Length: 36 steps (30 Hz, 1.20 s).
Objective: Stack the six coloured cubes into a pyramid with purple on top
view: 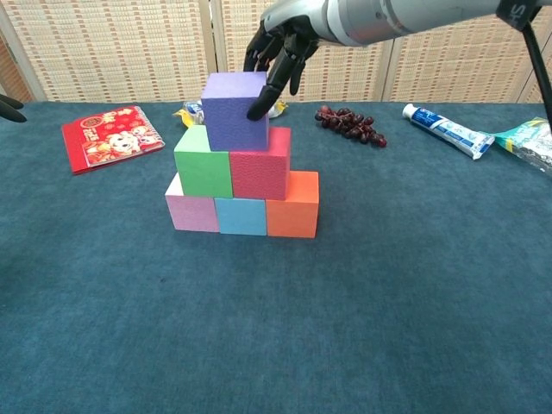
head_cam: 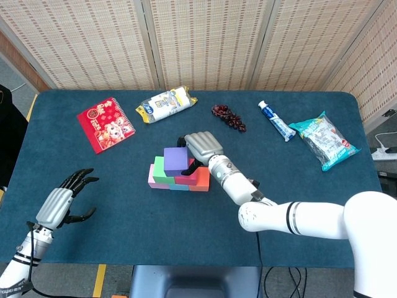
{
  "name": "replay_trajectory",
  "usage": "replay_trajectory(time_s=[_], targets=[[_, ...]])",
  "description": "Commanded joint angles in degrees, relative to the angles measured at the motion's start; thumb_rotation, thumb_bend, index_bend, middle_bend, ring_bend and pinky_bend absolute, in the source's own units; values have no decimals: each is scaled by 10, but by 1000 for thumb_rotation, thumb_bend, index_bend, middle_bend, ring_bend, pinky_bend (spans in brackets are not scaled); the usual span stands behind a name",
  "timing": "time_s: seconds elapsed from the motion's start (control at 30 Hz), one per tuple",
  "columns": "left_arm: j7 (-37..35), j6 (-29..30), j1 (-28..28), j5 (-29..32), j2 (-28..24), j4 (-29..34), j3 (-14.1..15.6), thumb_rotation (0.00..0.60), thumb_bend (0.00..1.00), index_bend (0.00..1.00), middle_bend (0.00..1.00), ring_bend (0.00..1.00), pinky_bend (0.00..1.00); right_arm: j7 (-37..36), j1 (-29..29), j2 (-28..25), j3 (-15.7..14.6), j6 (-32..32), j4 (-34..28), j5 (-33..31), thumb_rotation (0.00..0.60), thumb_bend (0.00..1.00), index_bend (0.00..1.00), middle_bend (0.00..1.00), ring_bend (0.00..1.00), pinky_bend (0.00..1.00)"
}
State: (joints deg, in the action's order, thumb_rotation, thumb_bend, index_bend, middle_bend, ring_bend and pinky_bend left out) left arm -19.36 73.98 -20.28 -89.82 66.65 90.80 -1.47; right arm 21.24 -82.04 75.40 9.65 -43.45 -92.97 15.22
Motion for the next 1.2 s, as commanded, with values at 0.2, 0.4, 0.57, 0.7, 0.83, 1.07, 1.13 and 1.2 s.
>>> replay_trajectory(time_s=[0.2, 0.4, 0.57, 0.7, 0.83, 1.07, 1.13, 1.2], targets=[[-6, 2, 1, -2, 1, -4, 1, 600, 316, 186, 59, 0, 125, 3, 12, 18, 8, -34, -4, 10, 600, 222, 572, 493, 428, 449], [-9, 5, 3, -4, 0, -6, 2, 600, 316, 186, 58, 0, 125, -1, 24, 9, 22, -48, -24, 23, 600, 222, 581, 499, 437, 450], [-13, 7, 4, -6, 1, -9, 3, 600, 317, 186, 59, 0, 125, 12, 25, 13, 25, -56, -30, 15, 600, 222, 580, 499, 437, 450], [-16, 7, 4, -7, 3, -13, 5, 600, 317, 185, 59, 0, 125, 26, 22, 19, 25, -61, -30, 4, 600, 223, 576, 499, 437, 450], [-21, 7, 5, -7, 5, -18, 6, 600, 316, 185, 59, 0, 125, 35, 21, 22, 28, -68, -31, -4, 600, 222, 573, 499, 437, 450], [-28, 11, 6, -9, 6, -23, 6, 600, 316, 184, 59, 0, 125, 53, 19, 24, 34, -77, -35, -18, 600, 223, 564, 499, 437, 450], [-30, 11, 6, -10, 6, -24, 7, 600, 317, 184, 59, 0, 125, 56, 20, 24, 35, -79, -36, -22, 600, 223, 562, 499, 437, 450], [-31, 11, 6, -10, 6, -25, 7, 600, 317, 184, 59, 0, 125, 58, 21, 24, 37, -80, -37, -23, 600, 223, 560, 499, 437, 450]])
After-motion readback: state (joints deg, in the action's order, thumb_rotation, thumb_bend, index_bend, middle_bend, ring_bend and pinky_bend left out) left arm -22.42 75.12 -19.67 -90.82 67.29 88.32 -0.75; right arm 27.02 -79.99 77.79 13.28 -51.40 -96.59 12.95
